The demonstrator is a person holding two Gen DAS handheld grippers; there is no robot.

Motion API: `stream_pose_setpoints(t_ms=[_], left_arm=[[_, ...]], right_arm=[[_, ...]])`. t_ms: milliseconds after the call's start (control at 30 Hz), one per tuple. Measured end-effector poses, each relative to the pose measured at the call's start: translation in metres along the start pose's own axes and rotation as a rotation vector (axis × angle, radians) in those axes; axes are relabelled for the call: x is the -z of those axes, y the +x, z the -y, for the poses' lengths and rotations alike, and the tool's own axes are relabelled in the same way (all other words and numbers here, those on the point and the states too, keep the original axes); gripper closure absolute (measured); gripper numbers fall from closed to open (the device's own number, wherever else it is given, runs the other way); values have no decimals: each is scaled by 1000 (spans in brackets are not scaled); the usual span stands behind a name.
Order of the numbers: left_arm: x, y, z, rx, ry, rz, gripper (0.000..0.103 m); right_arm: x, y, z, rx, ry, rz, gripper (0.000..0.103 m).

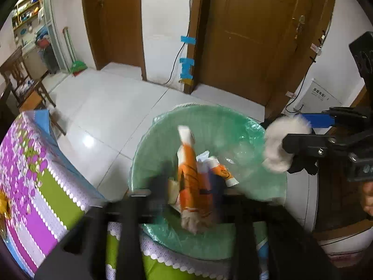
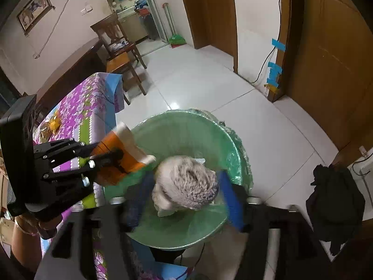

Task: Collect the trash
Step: 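Open both grippers above the green bin to drop the carton and sponge, then move both tools back over the table toward the remaining trash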

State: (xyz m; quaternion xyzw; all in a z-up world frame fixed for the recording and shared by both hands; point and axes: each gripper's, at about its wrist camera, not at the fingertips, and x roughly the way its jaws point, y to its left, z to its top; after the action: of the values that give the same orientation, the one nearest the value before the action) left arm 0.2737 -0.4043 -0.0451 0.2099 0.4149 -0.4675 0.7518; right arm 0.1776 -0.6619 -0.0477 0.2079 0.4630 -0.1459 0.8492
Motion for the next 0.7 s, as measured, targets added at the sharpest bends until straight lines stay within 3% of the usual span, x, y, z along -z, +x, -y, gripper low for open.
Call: stream_pose_setpoints(t_ms=[167,533,700], left_arm=[[3,0,-8,-49,-38,5,49],[10,-8,6,-65,11,20,49],[23,-22,12,-109,14,58,49]], right_arm=[[3,6,-3,10,-8,-5,37],[14,10,2,23,3,-12,37],[22,6,-6,27,-21,3,37]])
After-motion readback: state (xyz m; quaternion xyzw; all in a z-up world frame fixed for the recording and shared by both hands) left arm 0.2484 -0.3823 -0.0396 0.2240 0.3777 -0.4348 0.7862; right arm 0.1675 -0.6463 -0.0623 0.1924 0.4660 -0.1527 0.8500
